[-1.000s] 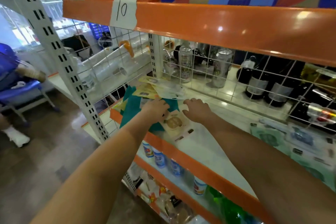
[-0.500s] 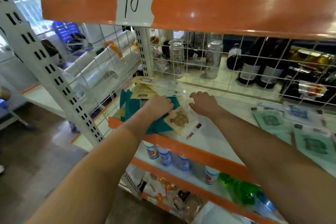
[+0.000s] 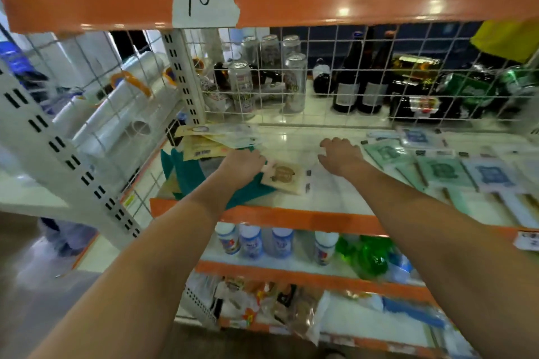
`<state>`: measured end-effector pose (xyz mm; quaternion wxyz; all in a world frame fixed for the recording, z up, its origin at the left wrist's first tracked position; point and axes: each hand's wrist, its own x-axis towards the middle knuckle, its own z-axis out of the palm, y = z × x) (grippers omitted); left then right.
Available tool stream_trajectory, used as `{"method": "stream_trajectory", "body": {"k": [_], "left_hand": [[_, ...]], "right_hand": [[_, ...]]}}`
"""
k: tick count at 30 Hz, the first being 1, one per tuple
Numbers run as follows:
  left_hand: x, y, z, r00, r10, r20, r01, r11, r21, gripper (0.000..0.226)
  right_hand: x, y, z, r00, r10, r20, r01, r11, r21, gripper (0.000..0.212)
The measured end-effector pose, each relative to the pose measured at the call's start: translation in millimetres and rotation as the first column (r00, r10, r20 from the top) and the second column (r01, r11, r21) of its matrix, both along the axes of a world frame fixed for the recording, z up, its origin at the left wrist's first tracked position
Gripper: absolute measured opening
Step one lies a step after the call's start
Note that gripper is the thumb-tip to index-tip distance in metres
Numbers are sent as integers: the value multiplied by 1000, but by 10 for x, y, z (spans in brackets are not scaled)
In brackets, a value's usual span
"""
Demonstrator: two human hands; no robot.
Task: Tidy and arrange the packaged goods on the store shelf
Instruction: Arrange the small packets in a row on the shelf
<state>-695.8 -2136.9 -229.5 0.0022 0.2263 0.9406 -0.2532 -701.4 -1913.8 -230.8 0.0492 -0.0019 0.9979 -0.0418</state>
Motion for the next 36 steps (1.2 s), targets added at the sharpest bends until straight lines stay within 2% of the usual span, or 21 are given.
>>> {"method": "stream_trajectory", "body": {"k": [5, 11, 13, 17, 20, 24, 26, 29, 31, 36], "left_hand": [[104, 177, 60, 1000, 9, -14, -9, 1000, -25, 43], [132, 346, 195, 999, 34, -36, -33, 999, 27, 44], [102, 399, 224, 997, 61, -52, -56, 995, 85, 40], [29, 563, 291, 988, 147, -47, -122, 932, 341, 32], [-17, 694, 296, 980, 183, 74, -189, 758, 624, 28], [39, 932, 260, 943, 98, 317, -327, 441, 836, 25], [91, 1091, 227, 899, 10, 438, -427, 243, 871, 19], [164, 1298, 192, 805, -131, 578, -582, 6, 813, 23], [204, 1430, 168, 742, -219, 634, -662, -90, 744, 26], [294, 1770, 73, 610, -376, 697, -782, -146, 606, 28]], "right_hand": [[222, 149, 15, 999, -47, -6, 47, 999, 6, 46], [327, 318, 116, 997, -77, -14, 77, 996, 53, 45], [336, 360, 187, 995, -98, -22, 100, 993, 58, 45], [334, 436, 295, 992, -115, -50, 116, 993, 15, 44], [344, 463, 346, 991, -116, -70, 115, 993, -18, 43], [400, 517, 362, 992, -104, -75, 103, 995, -16, 44], [431, 570, 343, 991, -116, -68, 115, 993, -14, 44], [495, 670, 310, 985, -163, -51, 161, 986, -42, 45], [567, 758, 287, 979, -201, -42, 198, 978, -67, 47], [796, 1019, 174, 957, -290, -2, 289, 956, -47, 49]]}}
